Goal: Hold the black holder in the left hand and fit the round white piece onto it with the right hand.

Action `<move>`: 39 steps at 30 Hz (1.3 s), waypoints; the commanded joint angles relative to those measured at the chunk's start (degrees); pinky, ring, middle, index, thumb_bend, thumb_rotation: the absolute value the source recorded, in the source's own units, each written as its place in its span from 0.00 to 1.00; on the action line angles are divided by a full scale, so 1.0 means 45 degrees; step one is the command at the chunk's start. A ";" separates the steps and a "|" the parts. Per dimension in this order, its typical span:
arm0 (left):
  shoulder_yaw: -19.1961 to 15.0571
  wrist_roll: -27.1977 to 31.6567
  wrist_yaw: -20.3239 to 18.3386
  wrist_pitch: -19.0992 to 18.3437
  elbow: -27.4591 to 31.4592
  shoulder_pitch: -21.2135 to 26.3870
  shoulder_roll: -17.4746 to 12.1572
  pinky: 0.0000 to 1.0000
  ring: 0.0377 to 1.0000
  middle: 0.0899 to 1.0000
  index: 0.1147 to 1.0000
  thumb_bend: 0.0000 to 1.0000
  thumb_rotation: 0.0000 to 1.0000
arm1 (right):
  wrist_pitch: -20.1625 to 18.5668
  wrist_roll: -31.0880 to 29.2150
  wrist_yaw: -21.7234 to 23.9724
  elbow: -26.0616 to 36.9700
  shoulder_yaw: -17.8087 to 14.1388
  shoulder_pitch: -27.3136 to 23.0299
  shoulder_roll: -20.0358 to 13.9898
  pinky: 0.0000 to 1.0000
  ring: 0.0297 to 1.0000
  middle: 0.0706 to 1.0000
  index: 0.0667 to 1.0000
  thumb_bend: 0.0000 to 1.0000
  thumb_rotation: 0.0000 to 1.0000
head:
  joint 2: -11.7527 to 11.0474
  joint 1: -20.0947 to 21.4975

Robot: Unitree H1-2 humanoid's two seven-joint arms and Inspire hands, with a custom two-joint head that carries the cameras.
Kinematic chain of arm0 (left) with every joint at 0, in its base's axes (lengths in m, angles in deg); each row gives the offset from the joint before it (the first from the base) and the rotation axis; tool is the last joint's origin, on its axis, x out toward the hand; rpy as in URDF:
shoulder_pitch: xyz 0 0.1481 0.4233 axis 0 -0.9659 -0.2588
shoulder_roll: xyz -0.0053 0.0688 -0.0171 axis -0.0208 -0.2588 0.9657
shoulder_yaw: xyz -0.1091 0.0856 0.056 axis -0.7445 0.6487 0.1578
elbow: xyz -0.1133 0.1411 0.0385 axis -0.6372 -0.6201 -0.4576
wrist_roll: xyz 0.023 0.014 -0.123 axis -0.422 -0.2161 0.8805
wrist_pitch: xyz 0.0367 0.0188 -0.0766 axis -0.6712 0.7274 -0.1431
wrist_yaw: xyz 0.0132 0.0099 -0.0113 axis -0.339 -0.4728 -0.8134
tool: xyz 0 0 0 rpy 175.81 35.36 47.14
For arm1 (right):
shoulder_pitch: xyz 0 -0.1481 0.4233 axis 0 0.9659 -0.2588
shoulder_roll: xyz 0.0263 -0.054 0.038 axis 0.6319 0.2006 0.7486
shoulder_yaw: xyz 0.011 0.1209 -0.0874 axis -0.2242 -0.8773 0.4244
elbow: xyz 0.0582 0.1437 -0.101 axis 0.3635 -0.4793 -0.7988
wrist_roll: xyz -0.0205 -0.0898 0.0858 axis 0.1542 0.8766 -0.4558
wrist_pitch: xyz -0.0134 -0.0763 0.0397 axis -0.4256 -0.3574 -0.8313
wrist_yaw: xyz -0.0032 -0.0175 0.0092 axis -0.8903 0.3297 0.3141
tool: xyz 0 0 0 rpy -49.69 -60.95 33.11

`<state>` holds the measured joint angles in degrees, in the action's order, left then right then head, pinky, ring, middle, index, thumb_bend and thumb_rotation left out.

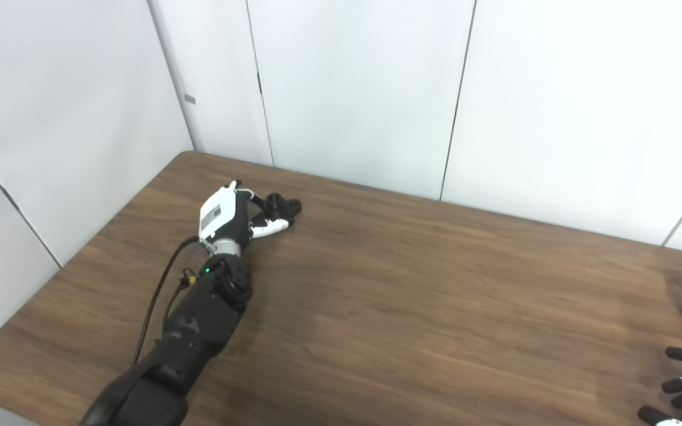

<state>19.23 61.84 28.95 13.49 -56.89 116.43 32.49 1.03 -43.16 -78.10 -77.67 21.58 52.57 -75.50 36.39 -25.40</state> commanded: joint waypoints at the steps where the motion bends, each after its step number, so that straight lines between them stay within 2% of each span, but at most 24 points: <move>1: 0.0283 0.0039 -0.0657 -0.0647 -0.0621 -0.0593 0.0185 1.00 1.00 0.96 0.43 0.52 0.08 | 0.0209 -0.0091 0.0029 0.0514 -0.0159 -0.0211 -0.0299 0.44 0.53 0.71 0.83 0.66 0.06 | 0.0016 0.0008; 39: 0.0284 0.0039 -0.0657 -0.0647 -0.0621 -0.0593 0.0185 1.00 1.00 0.96 0.43 0.52 0.08 | 0.0209 -0.0092 0.0029 0.0514 -0.0159 -0.0211 -0.0299 0.44 0.53 0.71 0.83 0.66 0.06 | 0.0016 0.0008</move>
<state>19.24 61.84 28.95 13.49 -56.89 116.43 32.50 1.03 -43.16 -78.10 -77.67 21.59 52.57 -75.50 36.39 -25.40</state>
